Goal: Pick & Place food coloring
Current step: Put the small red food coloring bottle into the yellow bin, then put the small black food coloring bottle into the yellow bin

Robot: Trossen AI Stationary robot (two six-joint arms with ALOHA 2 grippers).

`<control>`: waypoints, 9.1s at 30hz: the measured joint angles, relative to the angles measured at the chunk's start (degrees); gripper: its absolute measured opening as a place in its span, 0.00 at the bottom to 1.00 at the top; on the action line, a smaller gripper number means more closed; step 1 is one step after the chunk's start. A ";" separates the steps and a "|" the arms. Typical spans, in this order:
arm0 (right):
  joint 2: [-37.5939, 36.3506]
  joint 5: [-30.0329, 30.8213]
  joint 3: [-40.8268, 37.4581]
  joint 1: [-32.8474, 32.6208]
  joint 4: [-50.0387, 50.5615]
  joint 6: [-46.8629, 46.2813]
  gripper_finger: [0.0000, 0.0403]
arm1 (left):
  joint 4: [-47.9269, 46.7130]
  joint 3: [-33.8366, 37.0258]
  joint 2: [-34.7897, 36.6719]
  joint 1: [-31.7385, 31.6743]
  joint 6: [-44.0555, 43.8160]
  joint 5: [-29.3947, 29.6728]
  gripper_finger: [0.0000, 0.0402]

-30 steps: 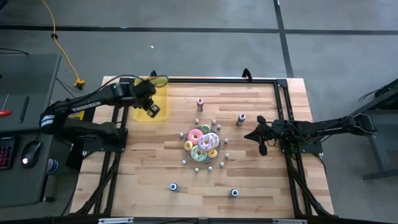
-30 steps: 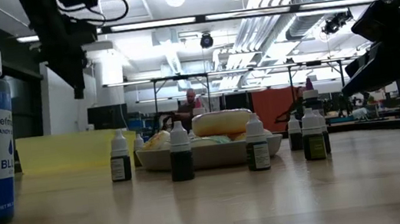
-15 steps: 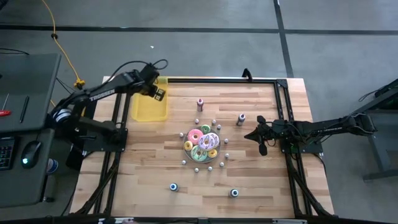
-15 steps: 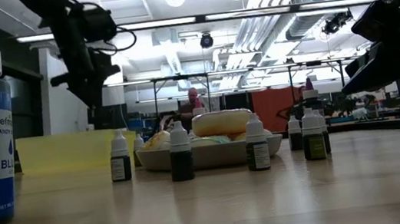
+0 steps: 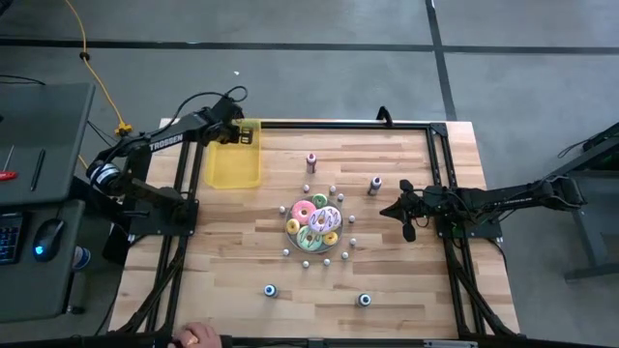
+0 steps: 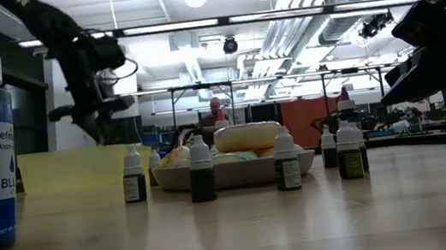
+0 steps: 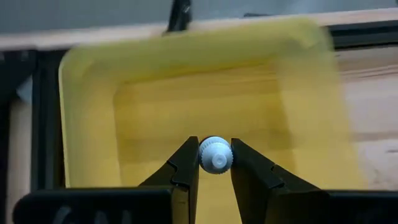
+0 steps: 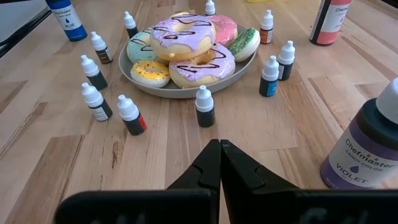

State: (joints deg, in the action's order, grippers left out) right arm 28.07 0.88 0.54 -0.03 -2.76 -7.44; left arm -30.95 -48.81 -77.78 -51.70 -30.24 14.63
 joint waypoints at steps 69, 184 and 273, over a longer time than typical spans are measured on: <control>-0.01 0.00 -0.01 -0.01 -0.02 0.00 0.00 | 15.02 4.93 -8.81 -6.80 6.02 -3.21 0.30; 0.04 -0.01 -0.01 -0.02 0.00 0.00 0.00 | -12.48 -70.56 -55.71 50.39 38.91 -16.94 0.78; 0.03 0.00 -0.02 0.00 -0.02 0.00 0.00 | -11.41 -70.52 -56.72 50.61 39.66 -19.67 0.09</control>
State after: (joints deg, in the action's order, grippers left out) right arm 28.10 0.89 0.51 -0.03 -2.79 -7.44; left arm -42.36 -119.33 -134.50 -1.08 9.41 -5.04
